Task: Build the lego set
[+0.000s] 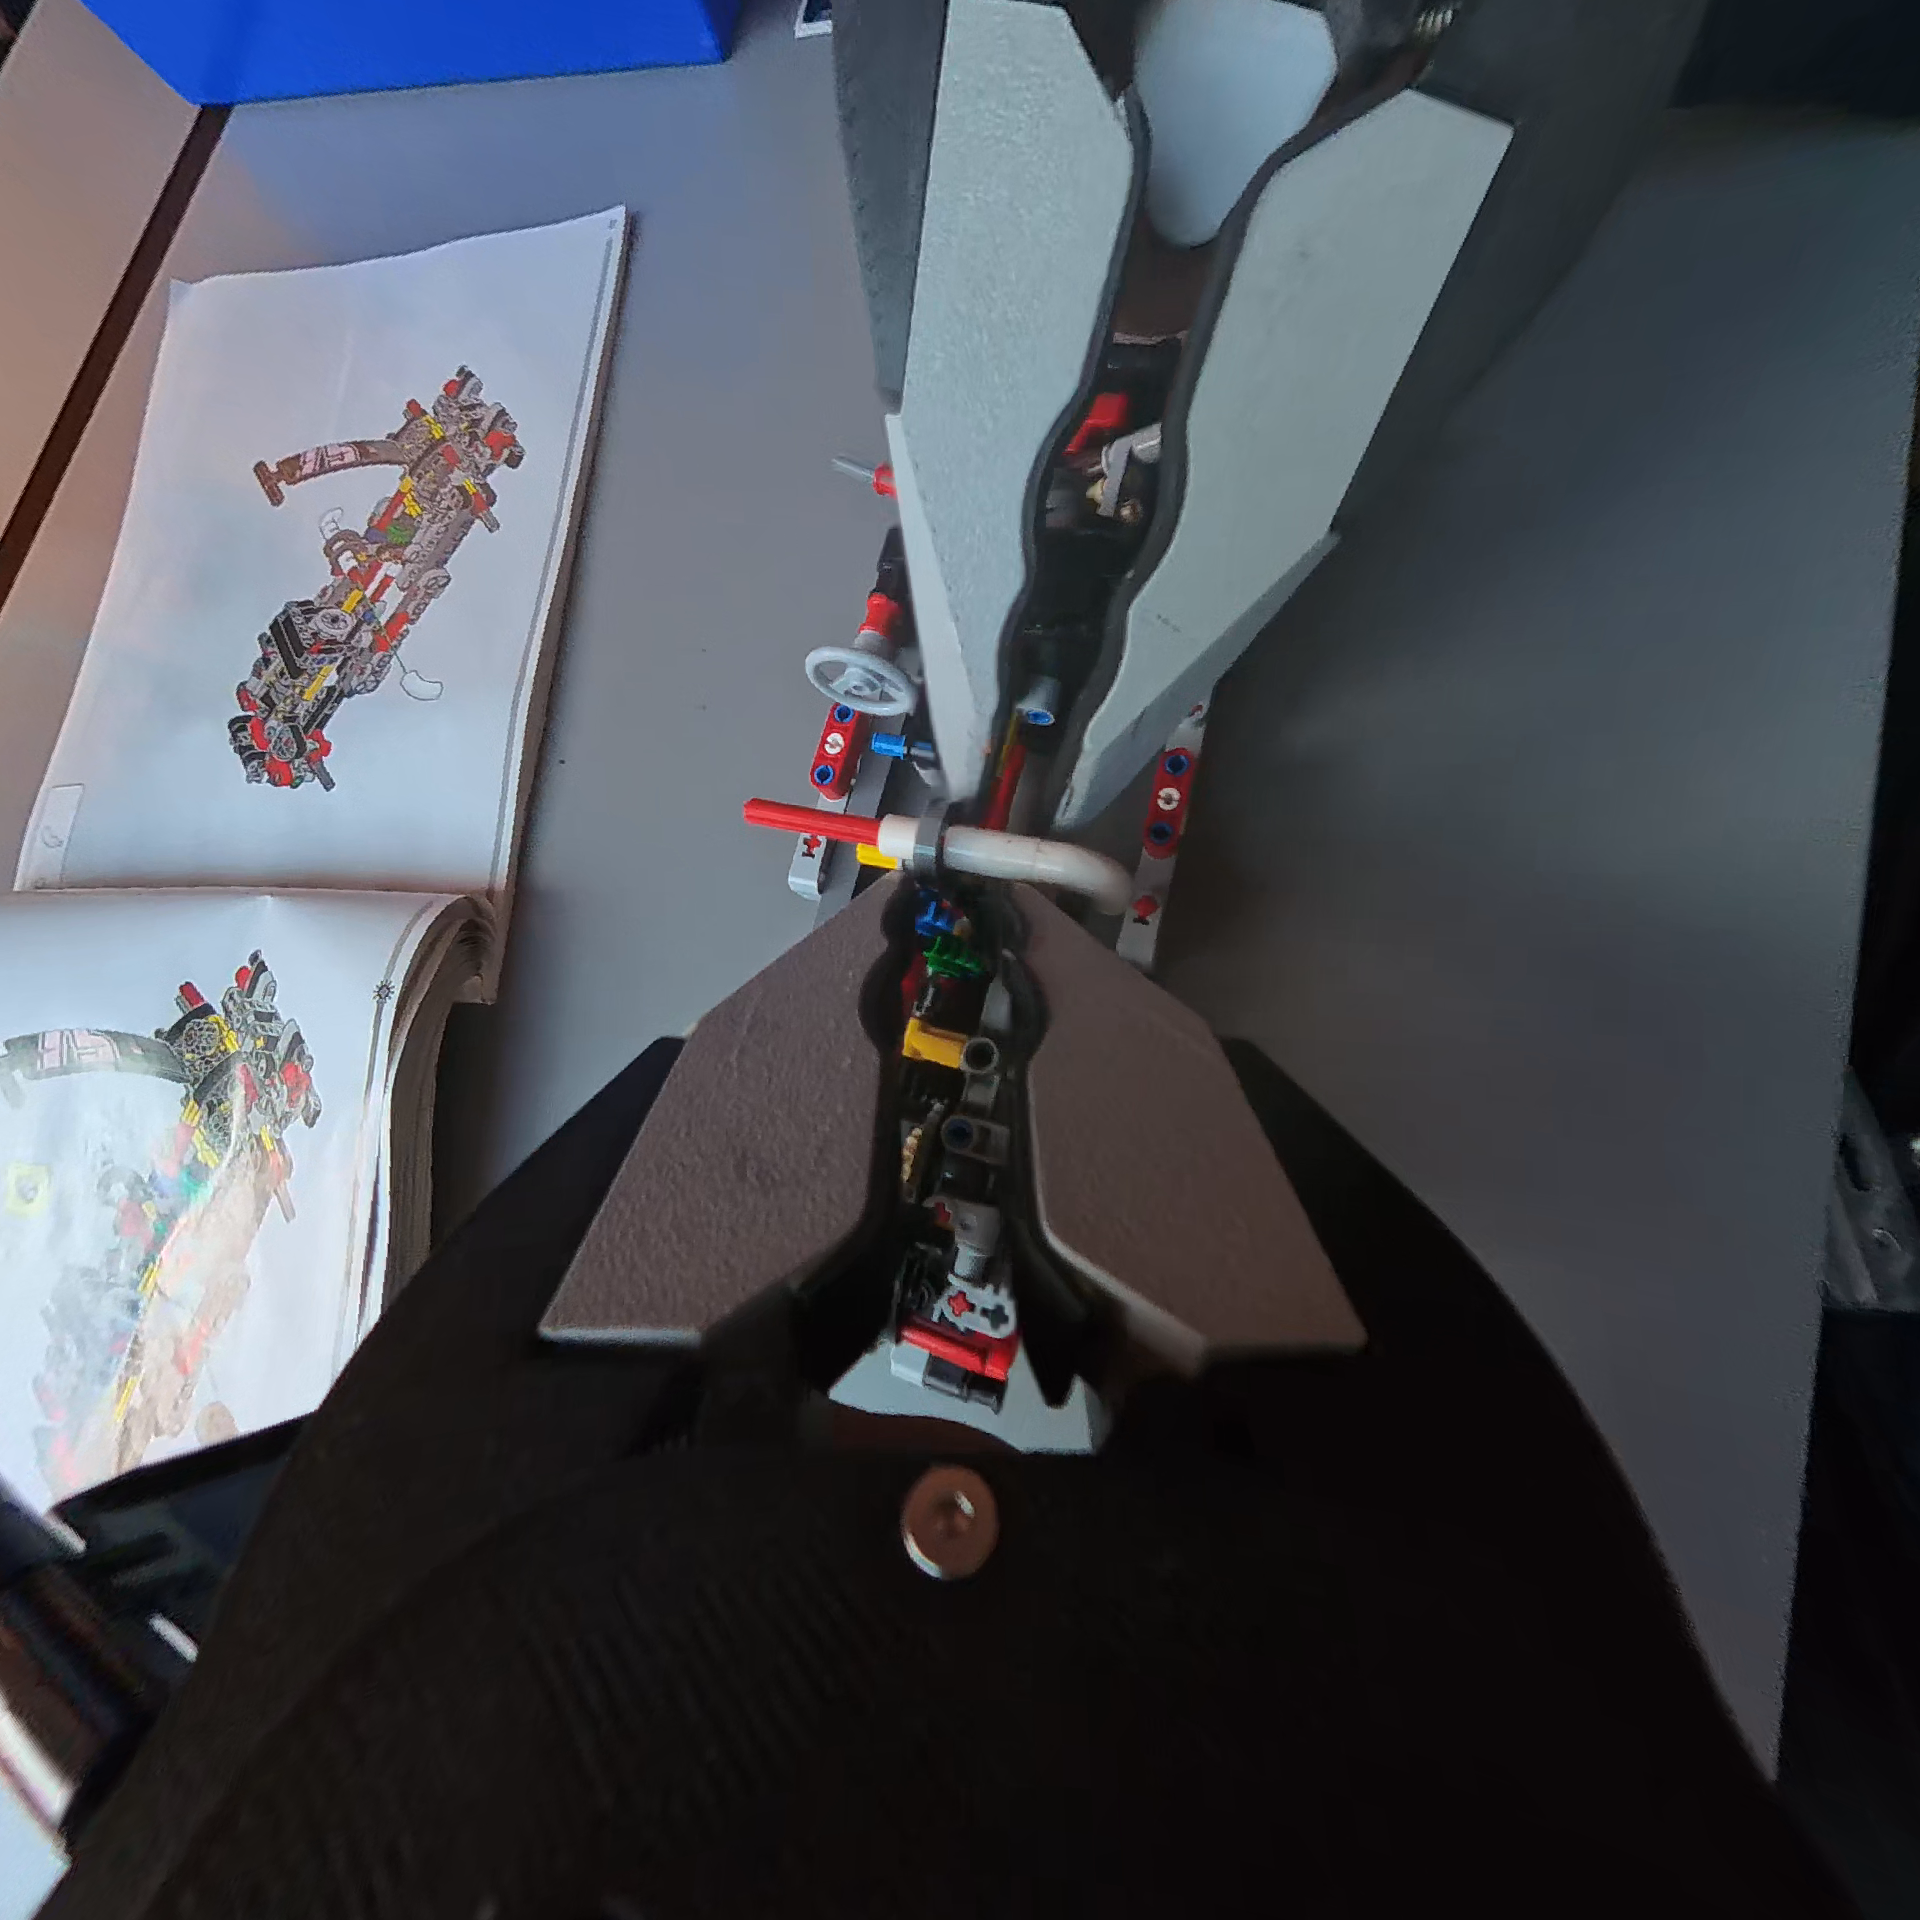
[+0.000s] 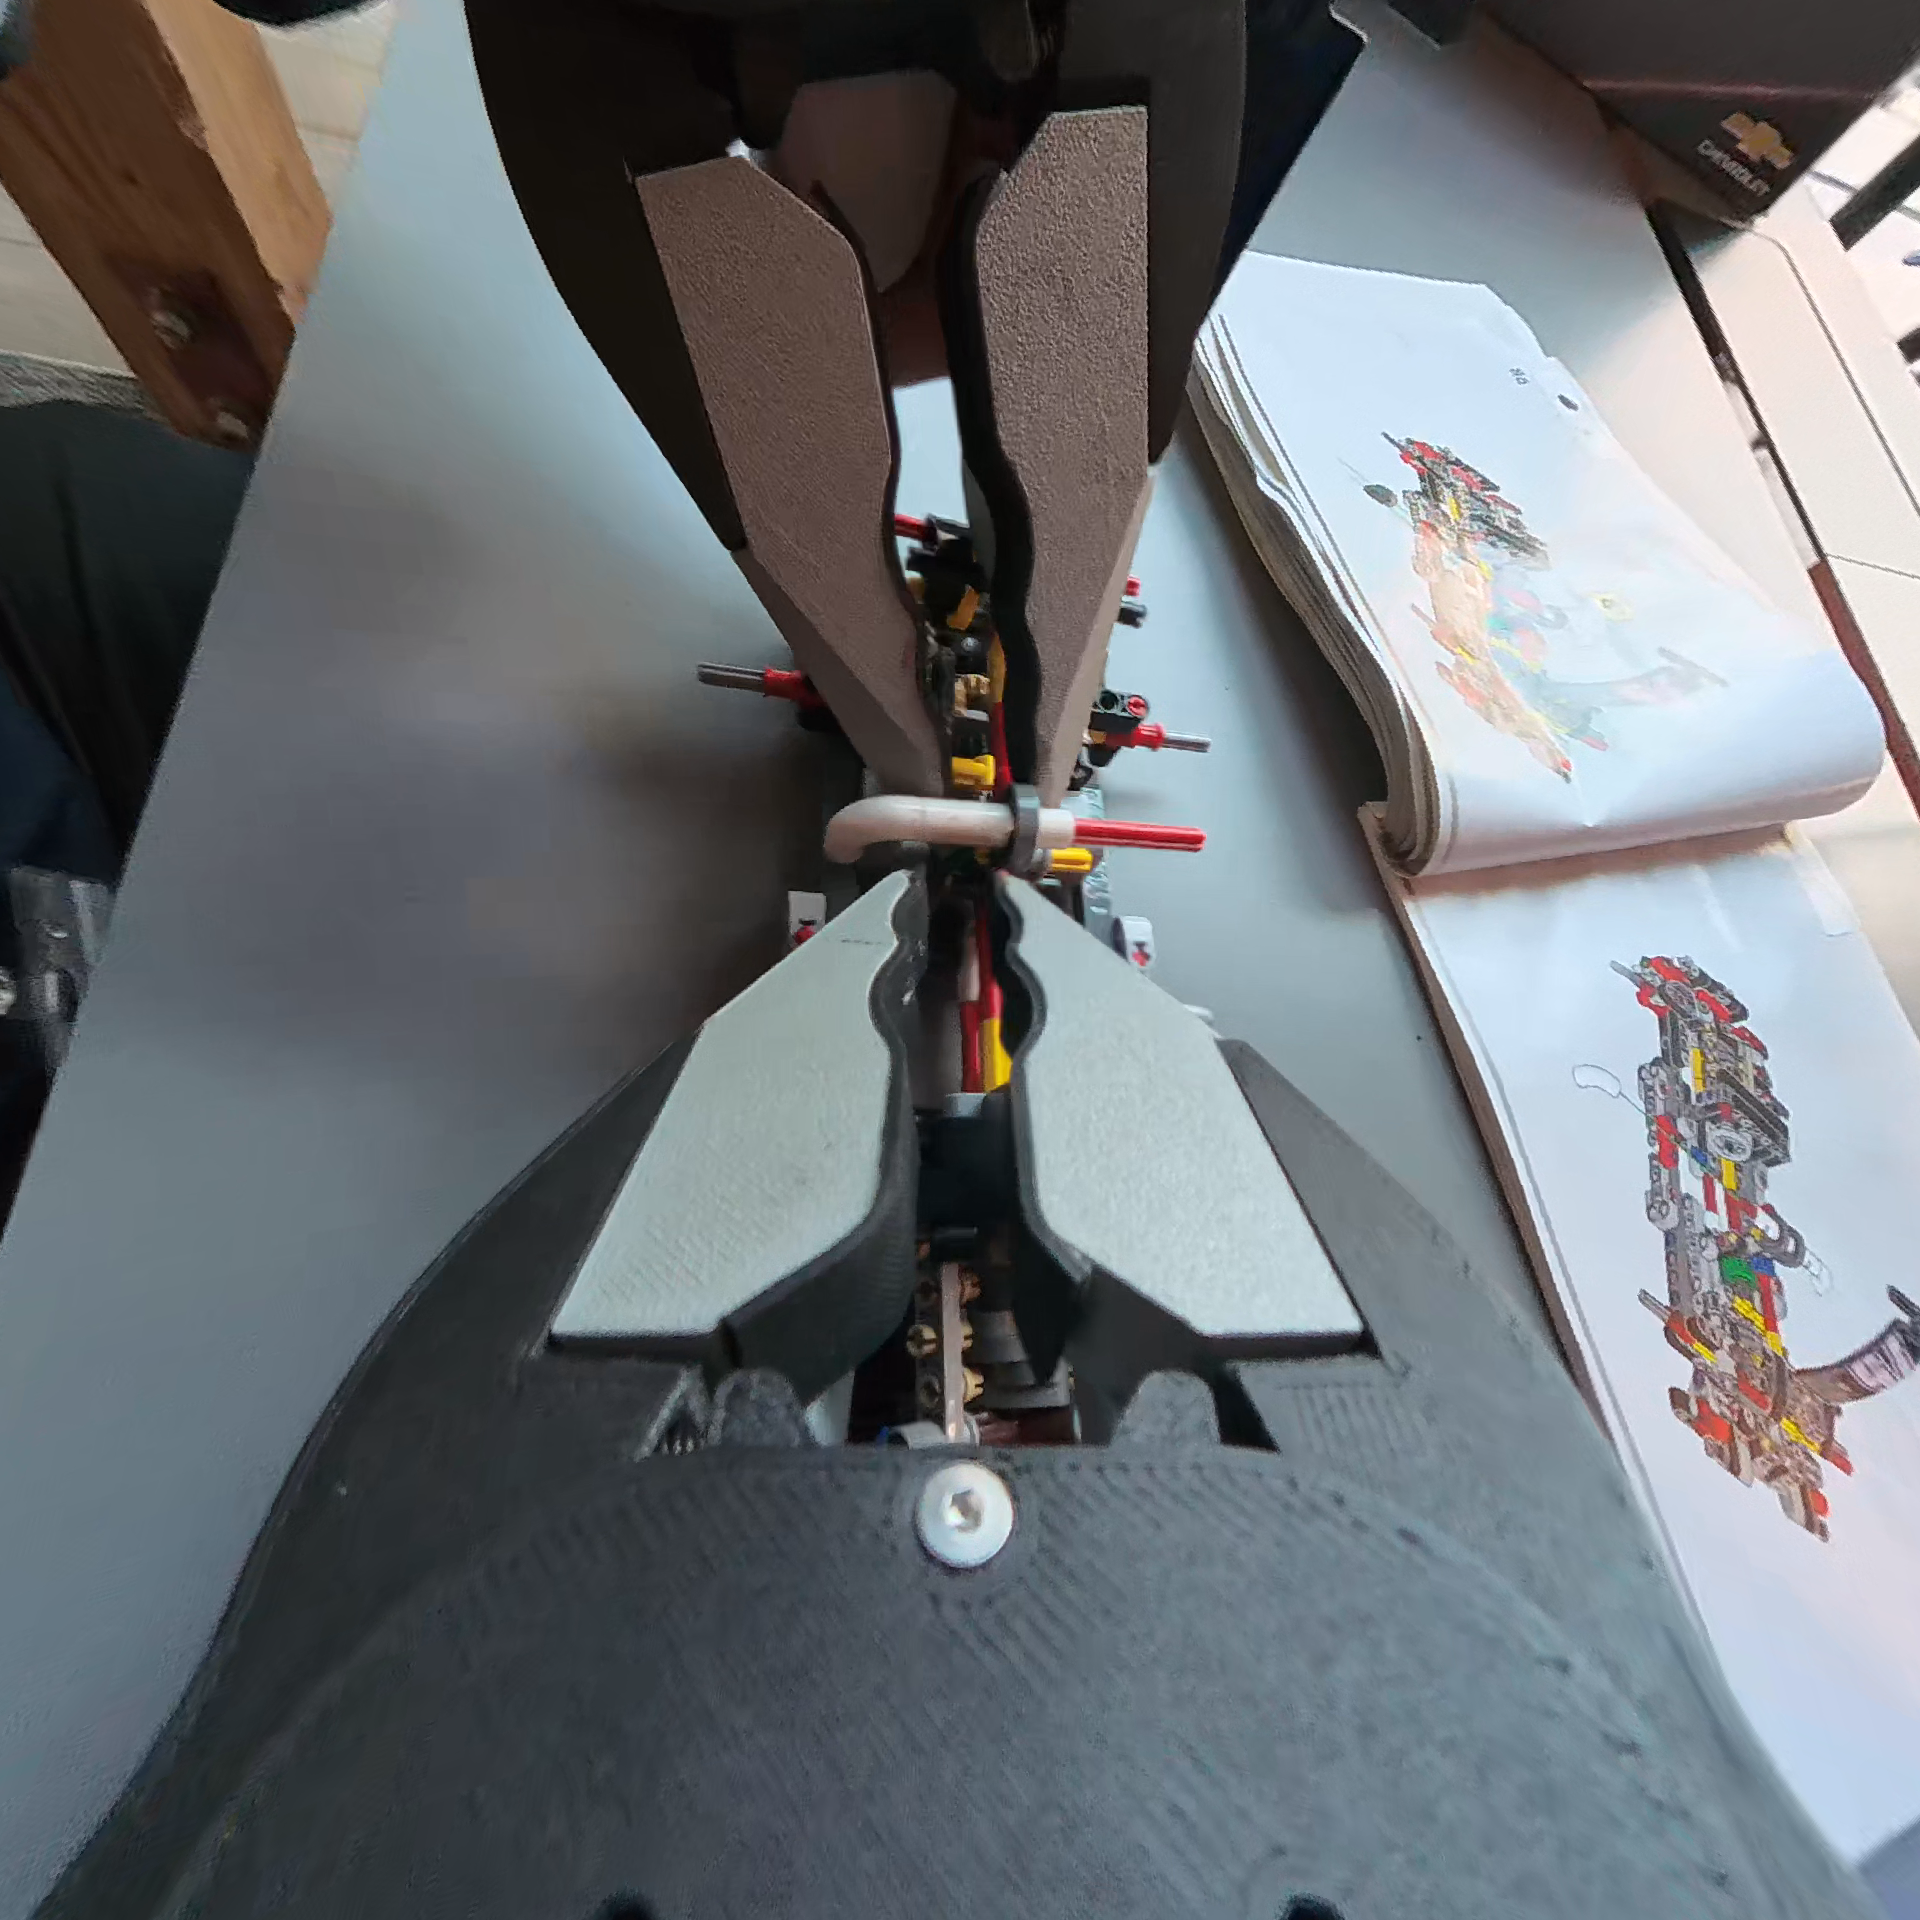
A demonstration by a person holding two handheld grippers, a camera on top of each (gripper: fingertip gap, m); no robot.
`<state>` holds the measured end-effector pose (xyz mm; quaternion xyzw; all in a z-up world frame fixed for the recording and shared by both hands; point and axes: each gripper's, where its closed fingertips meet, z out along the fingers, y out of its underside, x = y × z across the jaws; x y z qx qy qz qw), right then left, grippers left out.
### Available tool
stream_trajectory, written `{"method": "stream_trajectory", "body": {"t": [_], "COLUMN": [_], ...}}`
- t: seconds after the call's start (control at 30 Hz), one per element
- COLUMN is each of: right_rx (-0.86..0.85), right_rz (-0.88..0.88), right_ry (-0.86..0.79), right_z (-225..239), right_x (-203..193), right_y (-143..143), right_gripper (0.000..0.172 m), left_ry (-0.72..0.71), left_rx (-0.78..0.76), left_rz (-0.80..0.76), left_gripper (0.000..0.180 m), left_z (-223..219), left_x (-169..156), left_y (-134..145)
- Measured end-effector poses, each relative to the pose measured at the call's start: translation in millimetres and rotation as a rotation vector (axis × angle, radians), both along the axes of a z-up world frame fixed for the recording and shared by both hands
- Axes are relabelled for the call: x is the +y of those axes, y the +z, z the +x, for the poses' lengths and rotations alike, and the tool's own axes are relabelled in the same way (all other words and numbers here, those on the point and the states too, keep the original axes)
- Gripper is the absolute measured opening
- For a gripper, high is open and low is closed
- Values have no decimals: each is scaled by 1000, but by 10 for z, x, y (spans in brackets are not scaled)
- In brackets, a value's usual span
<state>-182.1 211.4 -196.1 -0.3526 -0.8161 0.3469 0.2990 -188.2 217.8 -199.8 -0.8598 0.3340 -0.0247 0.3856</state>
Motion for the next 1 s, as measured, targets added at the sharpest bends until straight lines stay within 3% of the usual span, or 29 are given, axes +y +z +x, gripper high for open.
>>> {"method": "stream_trajectory", "body": {"t": [0.17,0.27,0.43,0.57,0.73,0.83,0.93,1.0], "right_rx": [-9,12,67,101,117,86,77,90], "right_rz": [1,4,-127,-351,-228,-196,-192,-189], "right_ry": [-27,-73,-273,-287,-375,-410,-412,-424], "right_z": [-8,-9,-8,197,371,369,376,390], "right_x": [105,181,340,60,-133,-217,-264,-231], "right_y": [-31,7,182,321,122,-26,-72,-61], "right_gripper": [11,14,25,38,29,27,26,24], "left_ry": [-8,18,40,36,73,212,299,350], "left_rx": [2,38,-14,25,20,-89,-398,-519], "left_rz": [-7,-38,-14,10,12,-10,-59,-92], "left_gripper": [15,27,27,28,31,30,26,26], "left_z": [-33,-109,-115,-155,-97,-77,79,104], "left_x": [22,39,-35,-85,-90,-116,-185,-193], "left_y": [-7,-14,183,245,240,240,253,186]}}
